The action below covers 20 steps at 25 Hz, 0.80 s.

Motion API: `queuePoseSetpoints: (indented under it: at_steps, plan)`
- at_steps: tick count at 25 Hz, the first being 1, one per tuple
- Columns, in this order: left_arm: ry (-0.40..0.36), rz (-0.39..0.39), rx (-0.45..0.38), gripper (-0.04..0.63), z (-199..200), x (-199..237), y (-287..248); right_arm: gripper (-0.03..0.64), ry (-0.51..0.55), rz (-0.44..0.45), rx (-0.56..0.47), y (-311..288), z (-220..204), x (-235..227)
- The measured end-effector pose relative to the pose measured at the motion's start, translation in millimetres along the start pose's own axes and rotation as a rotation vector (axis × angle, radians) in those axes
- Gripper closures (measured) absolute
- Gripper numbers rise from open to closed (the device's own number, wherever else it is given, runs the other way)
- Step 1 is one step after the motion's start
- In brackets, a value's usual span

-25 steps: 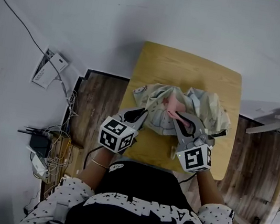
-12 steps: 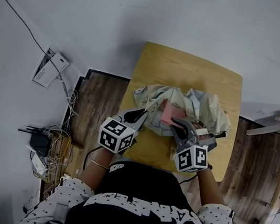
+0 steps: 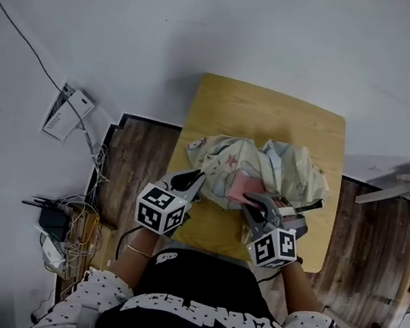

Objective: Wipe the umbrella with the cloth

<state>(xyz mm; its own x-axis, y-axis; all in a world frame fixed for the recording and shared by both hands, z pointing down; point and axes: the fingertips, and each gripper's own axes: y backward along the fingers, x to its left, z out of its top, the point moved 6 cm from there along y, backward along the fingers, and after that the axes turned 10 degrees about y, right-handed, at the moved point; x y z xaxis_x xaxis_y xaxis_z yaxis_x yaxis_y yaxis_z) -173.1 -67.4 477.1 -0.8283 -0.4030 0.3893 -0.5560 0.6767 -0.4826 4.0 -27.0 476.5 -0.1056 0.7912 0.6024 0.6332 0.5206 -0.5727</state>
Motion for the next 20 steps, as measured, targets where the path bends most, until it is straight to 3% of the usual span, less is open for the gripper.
queuePoseSetpoints:
  at_steps: [3, 5, 10, 14, 20]
  plan:
    - [-0.006, 0.006, -0.011, 0.571, 0, 1, 1, 0.584, -0.092, 0.060, -0.100, 7, 5, 10]
    - [-0.007, 0.012, -0.026, 0.566, 2, 1, 3, 0.584, -0.171, 0.036, -0.184, 16, 8, 6]
    - [-0.016, 0.016, -0.053, 0.545, 6, -5, 15, 0.584, -0.401, -0.228, -0.341, 60, 8, -35]
    - [-0.024, 0.048, -0.126, 0.545, 20, -8, 26, 0.584, -0.544, -0.421, -0.262, 87, -15, -63]
    - [-0.076, -0.009, -0.124, 0.505, 22, -47, 9, 0.584, -0.618, -0.488, -0.236, 103, -38, -70]
